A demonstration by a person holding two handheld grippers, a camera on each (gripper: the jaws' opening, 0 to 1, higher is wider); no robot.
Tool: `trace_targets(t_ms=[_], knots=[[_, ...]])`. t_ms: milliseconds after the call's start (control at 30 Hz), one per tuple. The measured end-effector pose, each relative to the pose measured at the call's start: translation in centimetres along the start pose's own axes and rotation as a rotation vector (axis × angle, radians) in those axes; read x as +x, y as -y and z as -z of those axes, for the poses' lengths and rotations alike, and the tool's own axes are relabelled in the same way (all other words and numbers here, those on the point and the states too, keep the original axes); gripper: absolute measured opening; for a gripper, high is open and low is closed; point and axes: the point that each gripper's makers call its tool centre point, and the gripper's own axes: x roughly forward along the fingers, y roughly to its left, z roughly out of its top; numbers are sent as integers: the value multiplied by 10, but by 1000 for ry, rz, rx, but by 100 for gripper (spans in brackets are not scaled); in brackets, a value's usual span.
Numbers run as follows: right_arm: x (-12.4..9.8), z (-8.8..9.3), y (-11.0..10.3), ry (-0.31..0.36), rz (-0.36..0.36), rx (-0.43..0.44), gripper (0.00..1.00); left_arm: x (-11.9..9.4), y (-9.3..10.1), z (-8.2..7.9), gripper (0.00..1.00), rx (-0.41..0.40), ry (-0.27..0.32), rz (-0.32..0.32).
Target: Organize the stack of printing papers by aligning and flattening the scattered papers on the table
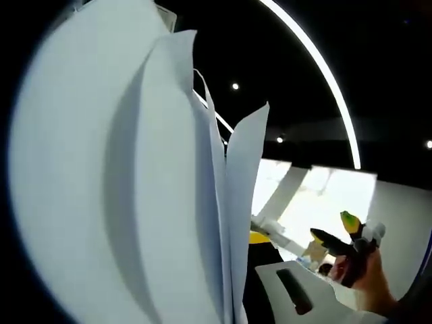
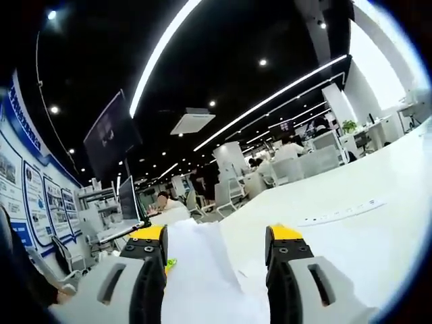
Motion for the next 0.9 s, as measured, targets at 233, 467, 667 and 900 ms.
trace_targets(t_ms=[233, 467, 667, 900], knots=[[-7, -4, 2, -3, 12, -9, 54, 0, 0, 1, 6, 3, -1, -1], [-11, -7, 1, 0, 14, -15, 54, -1, 3, 2, 6, 14, 2, -5], [-13, -7, 0, -13, 15, -20, 54, -1, 7, 5, 6, 27, -2, -8], [-18, -6, 6, -30, 32, -26, 54, -2, 8, 5, 6, 29, -1, -10]])
